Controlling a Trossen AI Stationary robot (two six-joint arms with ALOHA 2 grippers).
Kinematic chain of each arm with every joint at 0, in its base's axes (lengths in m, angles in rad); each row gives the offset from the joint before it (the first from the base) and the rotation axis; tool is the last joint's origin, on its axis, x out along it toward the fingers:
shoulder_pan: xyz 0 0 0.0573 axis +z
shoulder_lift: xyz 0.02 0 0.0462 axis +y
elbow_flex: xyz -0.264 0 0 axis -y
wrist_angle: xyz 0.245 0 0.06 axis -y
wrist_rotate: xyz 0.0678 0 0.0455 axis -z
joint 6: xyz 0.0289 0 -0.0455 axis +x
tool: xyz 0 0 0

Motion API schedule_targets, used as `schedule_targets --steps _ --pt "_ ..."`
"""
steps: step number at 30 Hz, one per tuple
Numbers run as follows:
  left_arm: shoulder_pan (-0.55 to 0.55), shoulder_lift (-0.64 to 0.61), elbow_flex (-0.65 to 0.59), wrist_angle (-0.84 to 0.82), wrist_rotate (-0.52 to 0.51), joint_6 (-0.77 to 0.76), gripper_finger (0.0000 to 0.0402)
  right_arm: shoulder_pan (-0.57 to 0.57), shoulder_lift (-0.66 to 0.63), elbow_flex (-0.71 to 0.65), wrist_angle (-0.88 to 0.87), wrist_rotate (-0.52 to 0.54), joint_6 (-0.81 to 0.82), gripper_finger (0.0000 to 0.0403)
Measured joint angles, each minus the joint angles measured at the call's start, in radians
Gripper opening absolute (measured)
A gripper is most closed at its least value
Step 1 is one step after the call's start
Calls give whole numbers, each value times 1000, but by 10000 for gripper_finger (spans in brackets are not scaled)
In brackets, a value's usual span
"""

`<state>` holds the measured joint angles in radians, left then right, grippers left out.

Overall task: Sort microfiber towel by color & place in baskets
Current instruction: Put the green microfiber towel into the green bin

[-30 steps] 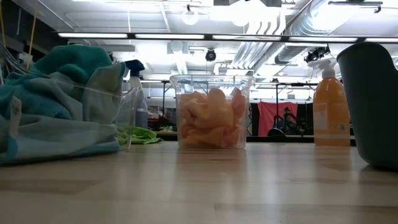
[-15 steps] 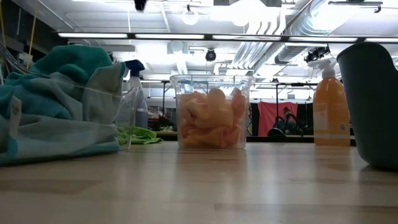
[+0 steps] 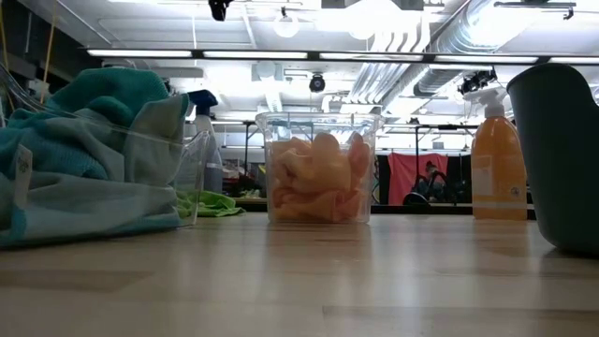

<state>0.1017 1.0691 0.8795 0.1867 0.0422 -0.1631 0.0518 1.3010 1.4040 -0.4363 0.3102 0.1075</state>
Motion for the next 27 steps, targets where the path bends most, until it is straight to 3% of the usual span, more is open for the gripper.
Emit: schedule_targets --steps 8,12,27 --pt "0 0 0 1 -3 5 216 0 -18 -273 378 -47 98 298" --pt "0 0 0 1 -3 44 216 7 -19 -339 572 -94 128 298" --pt "1 0 0 1 -2 71 216 7 -21 -289 576 -165 68 298"
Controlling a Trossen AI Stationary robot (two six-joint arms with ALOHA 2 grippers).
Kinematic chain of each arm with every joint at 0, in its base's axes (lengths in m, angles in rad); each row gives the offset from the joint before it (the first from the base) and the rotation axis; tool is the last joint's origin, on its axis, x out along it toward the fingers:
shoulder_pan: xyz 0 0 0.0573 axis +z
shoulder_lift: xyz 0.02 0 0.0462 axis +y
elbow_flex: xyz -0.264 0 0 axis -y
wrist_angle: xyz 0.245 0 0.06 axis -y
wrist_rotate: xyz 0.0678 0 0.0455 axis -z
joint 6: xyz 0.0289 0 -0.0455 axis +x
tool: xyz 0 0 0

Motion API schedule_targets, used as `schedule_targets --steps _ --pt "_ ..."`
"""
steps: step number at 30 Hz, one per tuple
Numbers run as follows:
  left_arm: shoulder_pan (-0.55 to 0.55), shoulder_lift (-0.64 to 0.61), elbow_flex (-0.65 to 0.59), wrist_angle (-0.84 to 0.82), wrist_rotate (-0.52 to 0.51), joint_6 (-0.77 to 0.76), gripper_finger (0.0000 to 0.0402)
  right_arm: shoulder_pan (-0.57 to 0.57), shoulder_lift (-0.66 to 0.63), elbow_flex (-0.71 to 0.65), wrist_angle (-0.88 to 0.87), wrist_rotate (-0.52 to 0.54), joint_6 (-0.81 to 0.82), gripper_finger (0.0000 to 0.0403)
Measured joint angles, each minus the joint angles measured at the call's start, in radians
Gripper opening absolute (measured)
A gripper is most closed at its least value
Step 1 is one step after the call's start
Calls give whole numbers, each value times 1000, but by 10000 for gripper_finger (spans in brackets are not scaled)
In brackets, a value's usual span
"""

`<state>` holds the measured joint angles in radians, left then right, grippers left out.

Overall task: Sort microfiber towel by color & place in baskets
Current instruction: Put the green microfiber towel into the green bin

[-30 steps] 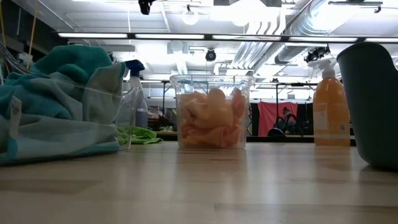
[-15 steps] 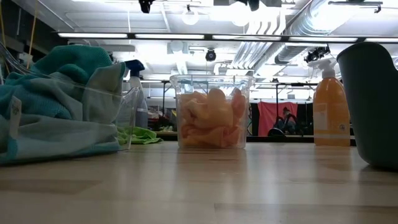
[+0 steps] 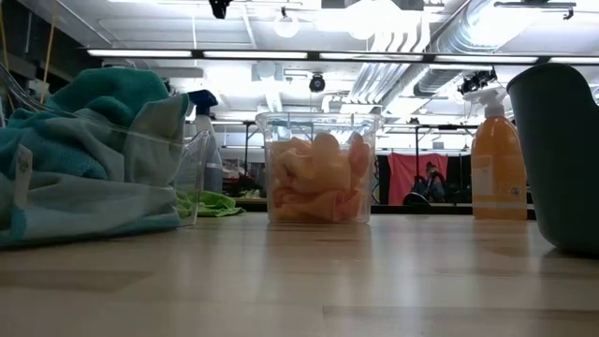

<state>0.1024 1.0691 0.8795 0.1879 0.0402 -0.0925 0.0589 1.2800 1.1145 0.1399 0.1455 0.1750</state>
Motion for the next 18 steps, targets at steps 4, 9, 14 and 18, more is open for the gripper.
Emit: schedule_targets --steps 4,9,14,18 --pt "0 0 0 0 0 0 216 0 0 0 -8 0 -21 298" --pt "0 -8 1 -36 -7 -29 216 0 0 0 -9 0 -18 298" --pt "30 -47 47 -281 -130 -112 216 0 1 0 -50 0 -18 298" --pt "74 -75 80 -545 -221 -150 216 0 1 0 -88 3 9 298"
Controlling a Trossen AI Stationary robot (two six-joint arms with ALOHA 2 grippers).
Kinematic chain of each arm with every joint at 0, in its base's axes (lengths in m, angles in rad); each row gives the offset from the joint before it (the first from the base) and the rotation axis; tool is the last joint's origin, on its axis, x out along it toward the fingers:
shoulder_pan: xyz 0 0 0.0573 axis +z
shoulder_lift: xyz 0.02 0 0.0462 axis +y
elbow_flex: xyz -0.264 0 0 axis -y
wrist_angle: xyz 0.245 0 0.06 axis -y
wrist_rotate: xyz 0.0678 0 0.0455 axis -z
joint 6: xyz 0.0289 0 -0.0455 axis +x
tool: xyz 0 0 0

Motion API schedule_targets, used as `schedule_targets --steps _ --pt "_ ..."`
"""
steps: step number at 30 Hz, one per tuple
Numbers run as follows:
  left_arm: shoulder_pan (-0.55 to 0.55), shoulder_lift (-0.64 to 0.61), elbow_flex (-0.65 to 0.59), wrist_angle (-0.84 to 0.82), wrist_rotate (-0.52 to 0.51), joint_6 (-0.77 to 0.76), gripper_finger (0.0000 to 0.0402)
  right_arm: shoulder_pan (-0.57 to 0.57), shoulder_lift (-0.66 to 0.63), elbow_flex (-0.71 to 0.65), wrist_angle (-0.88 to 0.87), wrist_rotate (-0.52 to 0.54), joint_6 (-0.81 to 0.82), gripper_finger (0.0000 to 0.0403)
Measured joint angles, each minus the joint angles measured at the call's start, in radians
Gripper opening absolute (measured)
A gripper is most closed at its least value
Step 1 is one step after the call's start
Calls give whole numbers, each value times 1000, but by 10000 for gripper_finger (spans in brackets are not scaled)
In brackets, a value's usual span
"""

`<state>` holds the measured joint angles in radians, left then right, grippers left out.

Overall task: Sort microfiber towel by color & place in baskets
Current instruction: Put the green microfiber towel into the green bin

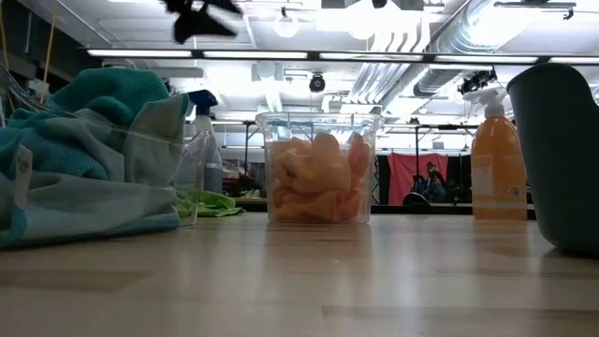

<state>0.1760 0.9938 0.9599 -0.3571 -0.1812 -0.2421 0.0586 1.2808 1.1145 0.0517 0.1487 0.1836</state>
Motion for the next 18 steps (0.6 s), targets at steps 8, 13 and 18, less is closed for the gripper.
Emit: schedule_targets --steps 8,13,18 --pt "129 26 -107 -382 -90 -215 216 0 0 0 -16 44 0 298" --pt "207 47 -282 -384 -38 -452 216 0 0 0 -19 59 0 298" --pt "285 58 -392 -353 -40 -565 216 0 0 0 -19 59 0 298"
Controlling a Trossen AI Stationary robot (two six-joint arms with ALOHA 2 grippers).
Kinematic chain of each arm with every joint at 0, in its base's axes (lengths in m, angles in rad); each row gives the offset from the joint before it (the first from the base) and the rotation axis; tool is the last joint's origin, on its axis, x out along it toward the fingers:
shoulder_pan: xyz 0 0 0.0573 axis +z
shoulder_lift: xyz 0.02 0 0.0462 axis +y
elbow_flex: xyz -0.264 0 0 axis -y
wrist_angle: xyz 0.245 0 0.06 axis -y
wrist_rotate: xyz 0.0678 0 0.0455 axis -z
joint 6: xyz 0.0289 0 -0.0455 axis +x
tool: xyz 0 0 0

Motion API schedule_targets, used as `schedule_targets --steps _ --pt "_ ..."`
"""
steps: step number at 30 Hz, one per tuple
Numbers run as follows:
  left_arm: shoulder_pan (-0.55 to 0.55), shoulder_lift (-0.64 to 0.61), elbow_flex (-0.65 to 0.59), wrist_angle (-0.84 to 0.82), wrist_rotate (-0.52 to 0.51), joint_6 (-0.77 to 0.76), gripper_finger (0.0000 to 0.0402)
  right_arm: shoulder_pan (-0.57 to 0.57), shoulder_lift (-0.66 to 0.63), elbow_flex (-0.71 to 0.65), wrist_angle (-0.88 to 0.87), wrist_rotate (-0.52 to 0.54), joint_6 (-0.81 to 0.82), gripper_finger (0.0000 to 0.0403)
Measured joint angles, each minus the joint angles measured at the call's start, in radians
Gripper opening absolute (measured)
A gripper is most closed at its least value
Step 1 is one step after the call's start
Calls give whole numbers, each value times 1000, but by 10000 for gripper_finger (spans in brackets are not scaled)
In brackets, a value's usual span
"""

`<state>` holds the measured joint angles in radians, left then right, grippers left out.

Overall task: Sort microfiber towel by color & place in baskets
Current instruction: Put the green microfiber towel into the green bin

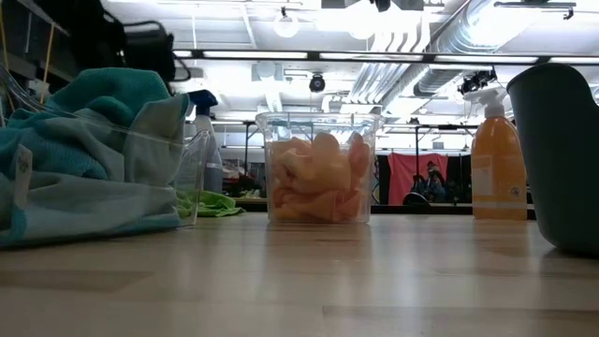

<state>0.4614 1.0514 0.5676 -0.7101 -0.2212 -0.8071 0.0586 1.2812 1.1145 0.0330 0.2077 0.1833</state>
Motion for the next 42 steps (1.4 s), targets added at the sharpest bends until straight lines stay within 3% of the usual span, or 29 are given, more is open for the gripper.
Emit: schedule_targets --steps 9,18,28,31,37,42 --pt "135 37 -33 164 -108 87 216 0 0 0 0 47 22 298" --pt "221 195 -33 287 -40 132 216 0 0 0 0 47 82 298" --pt "228 335 -30 325 30 195 210 0 0 0 -4 48 108 298" --pt "228 329 -30 321 51 238 172 0 0 0 -13 48 108 298" --pt "228 232 -35 226 95 319 18 0 0 0 -34 48 134 298" --pt "227 59 21 92 94 369 9 0 0 0 -42 48 133 298"
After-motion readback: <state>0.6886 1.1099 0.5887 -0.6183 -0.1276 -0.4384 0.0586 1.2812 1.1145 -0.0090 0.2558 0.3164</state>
